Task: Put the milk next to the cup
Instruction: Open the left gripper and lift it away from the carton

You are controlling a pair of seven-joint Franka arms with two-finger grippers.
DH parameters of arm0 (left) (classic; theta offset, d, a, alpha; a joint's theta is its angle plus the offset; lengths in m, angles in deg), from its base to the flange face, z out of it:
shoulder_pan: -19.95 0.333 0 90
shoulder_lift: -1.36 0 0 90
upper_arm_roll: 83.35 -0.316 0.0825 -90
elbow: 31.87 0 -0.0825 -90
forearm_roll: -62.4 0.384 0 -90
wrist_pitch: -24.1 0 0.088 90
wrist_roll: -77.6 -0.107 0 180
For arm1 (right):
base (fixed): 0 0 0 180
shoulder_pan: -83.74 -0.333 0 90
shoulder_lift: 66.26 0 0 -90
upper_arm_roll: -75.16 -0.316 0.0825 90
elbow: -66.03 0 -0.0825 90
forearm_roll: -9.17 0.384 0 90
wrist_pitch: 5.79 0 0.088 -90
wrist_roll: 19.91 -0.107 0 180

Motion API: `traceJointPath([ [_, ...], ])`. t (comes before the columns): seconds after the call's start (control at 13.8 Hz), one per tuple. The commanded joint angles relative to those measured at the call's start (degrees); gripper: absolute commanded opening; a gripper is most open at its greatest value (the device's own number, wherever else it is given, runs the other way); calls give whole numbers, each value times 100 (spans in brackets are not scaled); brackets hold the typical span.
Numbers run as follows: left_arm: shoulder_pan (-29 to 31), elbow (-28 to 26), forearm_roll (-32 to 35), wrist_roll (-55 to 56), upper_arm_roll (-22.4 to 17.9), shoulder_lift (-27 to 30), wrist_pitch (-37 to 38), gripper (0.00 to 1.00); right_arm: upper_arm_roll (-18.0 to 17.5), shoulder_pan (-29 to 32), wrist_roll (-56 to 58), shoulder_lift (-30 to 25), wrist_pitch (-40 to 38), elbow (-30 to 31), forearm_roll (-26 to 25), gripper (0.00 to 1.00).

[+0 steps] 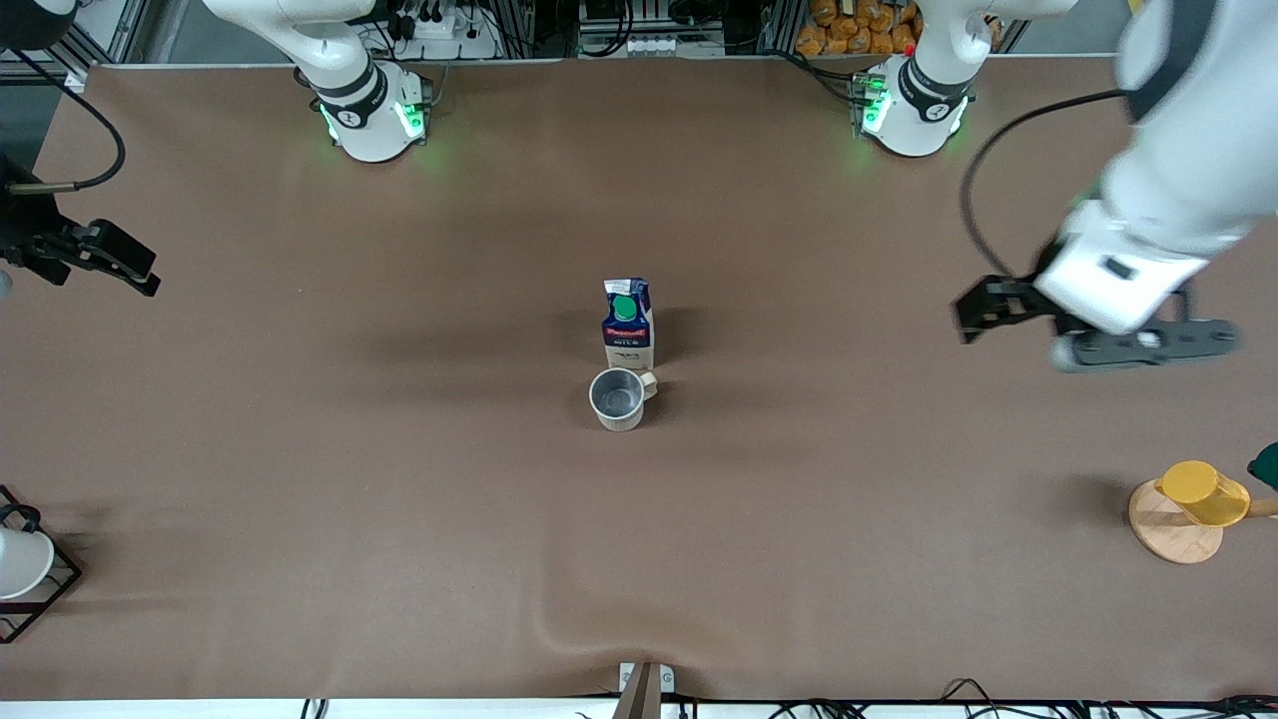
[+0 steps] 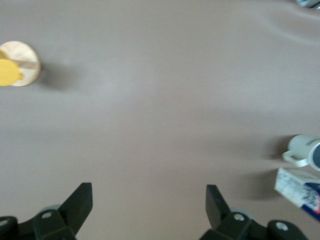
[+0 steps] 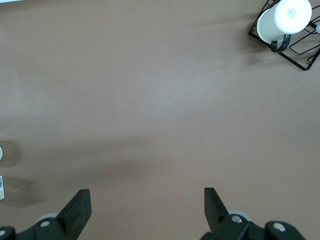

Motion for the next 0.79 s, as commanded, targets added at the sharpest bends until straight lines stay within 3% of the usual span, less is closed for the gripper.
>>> traceJointPath([
  [0.0, 426, -299, 69, -398, 119, 371, 288, 100, 8, -11, -95, 77, -108, -169, -67, 100],
  [0.14, 752, -685, 60, -943, 181, 661, 262, 100, 8, -2, -95, 77, -117, -160, -67, 100],
  [0.43, 762, -1643, 60, -971, 164, 1390, -45, 100, 8, -11, -95, 77, -117, -160, -67, 100],
  [0.72, 892, -1644, 7, -1085, 102, 1505, 7, 100, 8, -2, -95, 77, -117, -160, -67, 100],
])
